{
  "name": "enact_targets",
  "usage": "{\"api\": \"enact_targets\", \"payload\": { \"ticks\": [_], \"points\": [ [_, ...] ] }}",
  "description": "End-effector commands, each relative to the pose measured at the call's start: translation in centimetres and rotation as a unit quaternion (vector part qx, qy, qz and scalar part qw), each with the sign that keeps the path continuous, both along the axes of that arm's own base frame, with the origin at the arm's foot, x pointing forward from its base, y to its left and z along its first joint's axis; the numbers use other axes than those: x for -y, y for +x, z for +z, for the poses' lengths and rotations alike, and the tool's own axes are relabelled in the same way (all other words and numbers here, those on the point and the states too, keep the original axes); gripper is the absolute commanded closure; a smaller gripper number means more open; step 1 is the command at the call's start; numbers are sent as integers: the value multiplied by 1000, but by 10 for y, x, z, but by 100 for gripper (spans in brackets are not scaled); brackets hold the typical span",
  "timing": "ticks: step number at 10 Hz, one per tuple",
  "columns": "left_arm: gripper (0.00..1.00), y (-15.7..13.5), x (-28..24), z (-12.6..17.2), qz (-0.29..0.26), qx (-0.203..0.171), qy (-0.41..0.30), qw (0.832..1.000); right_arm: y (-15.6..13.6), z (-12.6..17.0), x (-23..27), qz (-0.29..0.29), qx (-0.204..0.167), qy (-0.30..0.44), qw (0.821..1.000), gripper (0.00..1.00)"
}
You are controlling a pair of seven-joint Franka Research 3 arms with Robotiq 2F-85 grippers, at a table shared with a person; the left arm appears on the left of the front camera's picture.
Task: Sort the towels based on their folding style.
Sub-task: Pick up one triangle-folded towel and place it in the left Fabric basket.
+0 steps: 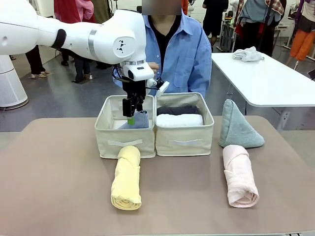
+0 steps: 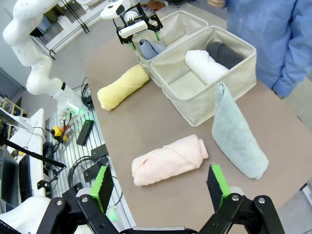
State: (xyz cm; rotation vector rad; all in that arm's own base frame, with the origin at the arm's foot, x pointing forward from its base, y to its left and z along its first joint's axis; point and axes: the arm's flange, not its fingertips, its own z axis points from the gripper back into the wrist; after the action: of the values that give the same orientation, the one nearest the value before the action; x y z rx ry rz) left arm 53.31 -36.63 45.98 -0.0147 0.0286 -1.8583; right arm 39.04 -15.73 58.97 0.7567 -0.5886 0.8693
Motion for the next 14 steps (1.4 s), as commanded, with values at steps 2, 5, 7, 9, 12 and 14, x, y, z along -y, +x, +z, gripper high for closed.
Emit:
{"api": "enact_targets", "payload": {
  "ticks": [2,5,7,9,12,14],
  "points": [
    [0,-1,-6,5,-12,0,10,1000,-3,-3,0,7,5,3,1000,0],
    [0,-1,-5,4,-13,-2,12,1000,-3,-3,0,7,5,3,1000,0],
    [0,-1,-5,5,-14,1,8,1000,-3,-3,0,7,5,3,1000,0],
    [0,-4,-6,13,-19,0,-7,1000,-3,-3,0,7,5,3,1000,0],
    [0,-44,-69,64,-54,31,-39,997,-3,-3,0,7,5,3,1000,0],
    [0,-86,-183,111,-8,65,-97,993,-3,-3,0,7,5,3,1000,0]
  ]
}}
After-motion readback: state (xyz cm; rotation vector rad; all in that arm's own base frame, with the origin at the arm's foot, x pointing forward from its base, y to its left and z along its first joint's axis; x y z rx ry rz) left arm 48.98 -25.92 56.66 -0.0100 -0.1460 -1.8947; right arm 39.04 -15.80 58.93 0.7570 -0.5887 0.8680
